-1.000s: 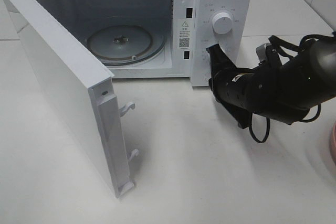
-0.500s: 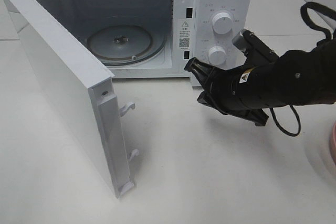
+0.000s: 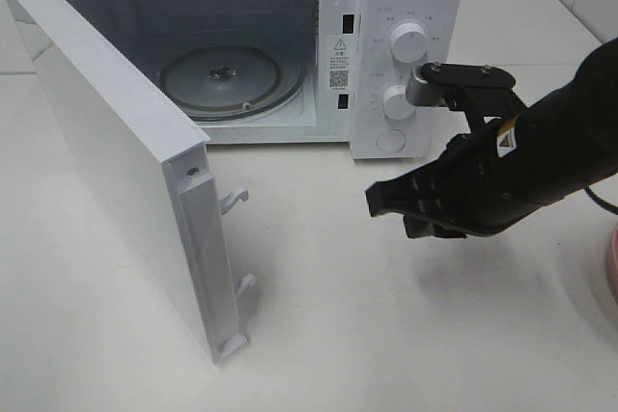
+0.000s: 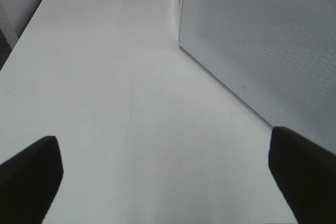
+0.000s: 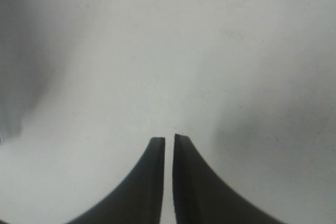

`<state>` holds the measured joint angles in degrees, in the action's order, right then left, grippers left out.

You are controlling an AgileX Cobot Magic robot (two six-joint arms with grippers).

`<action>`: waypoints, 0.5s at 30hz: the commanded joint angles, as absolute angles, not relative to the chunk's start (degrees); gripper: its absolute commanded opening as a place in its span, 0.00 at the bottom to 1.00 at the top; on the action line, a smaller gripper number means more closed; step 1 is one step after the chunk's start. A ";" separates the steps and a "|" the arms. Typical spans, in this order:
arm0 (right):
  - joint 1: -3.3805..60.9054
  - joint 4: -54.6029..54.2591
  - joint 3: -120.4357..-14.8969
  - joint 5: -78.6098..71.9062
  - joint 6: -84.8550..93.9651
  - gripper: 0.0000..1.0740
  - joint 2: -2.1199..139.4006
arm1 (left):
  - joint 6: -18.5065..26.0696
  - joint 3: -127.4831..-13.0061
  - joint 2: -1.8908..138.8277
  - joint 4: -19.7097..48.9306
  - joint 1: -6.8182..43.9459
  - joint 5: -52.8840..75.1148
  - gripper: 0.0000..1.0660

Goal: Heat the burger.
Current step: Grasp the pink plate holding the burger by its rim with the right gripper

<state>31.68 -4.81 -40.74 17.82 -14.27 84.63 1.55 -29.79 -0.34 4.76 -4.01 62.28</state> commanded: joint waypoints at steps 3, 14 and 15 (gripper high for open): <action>31.40 1.55 -40.57 29.51 -11.75 0.11 80.16 | 1.55 -29.56 -1.26 5.10 -3.95 61.48 0.94; 31.40 7.96 -40.57 42.40 -11.12 0.25 70.65 | 1.55 -29.56 -1.26 5.10 -3.95 61.48 0.94; 31.40 7.96 -40.57 42.40 -11.12 0.25 70.65 | 1.55 -29.56 -1.26 5.10 -3.95 61.48 0.94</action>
<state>31.68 7.22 -40.74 41.02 -11.80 71.45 1.55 -29.79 -0.34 4.76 -4.01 62.28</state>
